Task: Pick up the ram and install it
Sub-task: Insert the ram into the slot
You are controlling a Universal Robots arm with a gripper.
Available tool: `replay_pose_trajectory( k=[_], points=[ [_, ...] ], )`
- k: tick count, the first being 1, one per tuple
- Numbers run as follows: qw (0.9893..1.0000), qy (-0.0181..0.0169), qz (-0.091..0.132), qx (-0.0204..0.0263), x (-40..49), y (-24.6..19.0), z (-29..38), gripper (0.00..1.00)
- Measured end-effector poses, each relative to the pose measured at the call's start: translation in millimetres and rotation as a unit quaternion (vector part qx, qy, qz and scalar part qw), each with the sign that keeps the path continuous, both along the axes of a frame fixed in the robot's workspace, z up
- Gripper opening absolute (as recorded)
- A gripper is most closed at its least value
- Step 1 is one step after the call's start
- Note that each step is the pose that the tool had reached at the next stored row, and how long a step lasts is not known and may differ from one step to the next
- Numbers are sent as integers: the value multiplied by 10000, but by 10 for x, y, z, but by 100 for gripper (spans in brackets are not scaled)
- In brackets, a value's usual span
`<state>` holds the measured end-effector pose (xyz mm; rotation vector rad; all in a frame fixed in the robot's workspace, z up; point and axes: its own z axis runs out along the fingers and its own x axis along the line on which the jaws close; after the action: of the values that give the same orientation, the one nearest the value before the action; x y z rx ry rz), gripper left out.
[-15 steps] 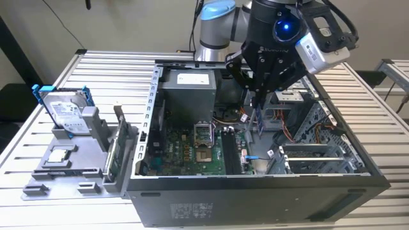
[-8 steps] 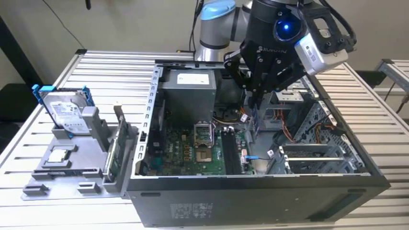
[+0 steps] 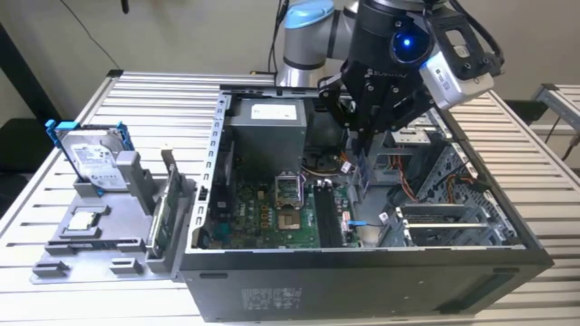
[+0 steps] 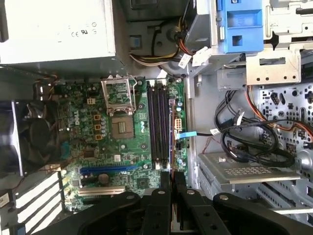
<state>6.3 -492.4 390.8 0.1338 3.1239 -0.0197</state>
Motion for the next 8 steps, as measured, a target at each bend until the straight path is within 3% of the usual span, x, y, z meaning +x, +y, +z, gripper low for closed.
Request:
replay_pose_trajectory(
  k=[8],
  points=[
    [10000,13,0,7,58,25,-66,15]
  ],
)
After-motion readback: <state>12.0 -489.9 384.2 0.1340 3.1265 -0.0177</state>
